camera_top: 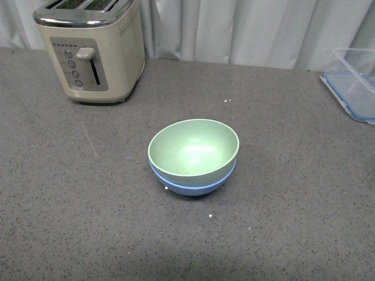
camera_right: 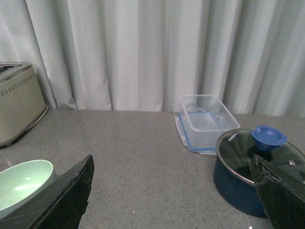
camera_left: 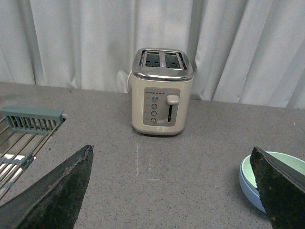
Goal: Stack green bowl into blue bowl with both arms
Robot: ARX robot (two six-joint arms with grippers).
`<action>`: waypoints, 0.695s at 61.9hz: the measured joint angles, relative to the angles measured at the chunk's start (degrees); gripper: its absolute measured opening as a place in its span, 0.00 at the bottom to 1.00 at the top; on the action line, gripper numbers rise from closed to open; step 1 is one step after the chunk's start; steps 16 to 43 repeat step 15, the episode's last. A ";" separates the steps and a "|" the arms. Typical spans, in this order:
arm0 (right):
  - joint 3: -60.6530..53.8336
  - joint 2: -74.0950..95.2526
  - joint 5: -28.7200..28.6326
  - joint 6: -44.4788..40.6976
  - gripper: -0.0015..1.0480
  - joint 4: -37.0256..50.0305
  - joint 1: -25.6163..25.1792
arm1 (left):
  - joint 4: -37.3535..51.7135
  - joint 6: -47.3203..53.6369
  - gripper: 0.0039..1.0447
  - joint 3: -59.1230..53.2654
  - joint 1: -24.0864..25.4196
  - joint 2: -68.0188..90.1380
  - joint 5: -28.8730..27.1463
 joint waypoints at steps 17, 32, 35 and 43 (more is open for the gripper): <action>0.00 0.00 0.00 0.00 0.91 0.00 0.00 | 0.00 -0.02 0.94 0.00 0.00 0.02 0.02; 0.00 0.00 0.00 0.00 0.91 0.00 0.00 | 0.00 -0.02 0.94 0.00 0.00 0.02 0.02; 0.00 0.00 0.00 0.00 0.91 0.00 0.00 | 0.00 -0.02 0.94 0.00 0.00 0.02 0.02; 0.00 0.00 0.00 0.00 0.91 0.00 0.00 | 0.00 -0.02 0.94 0.00 0.00 0.02 0.02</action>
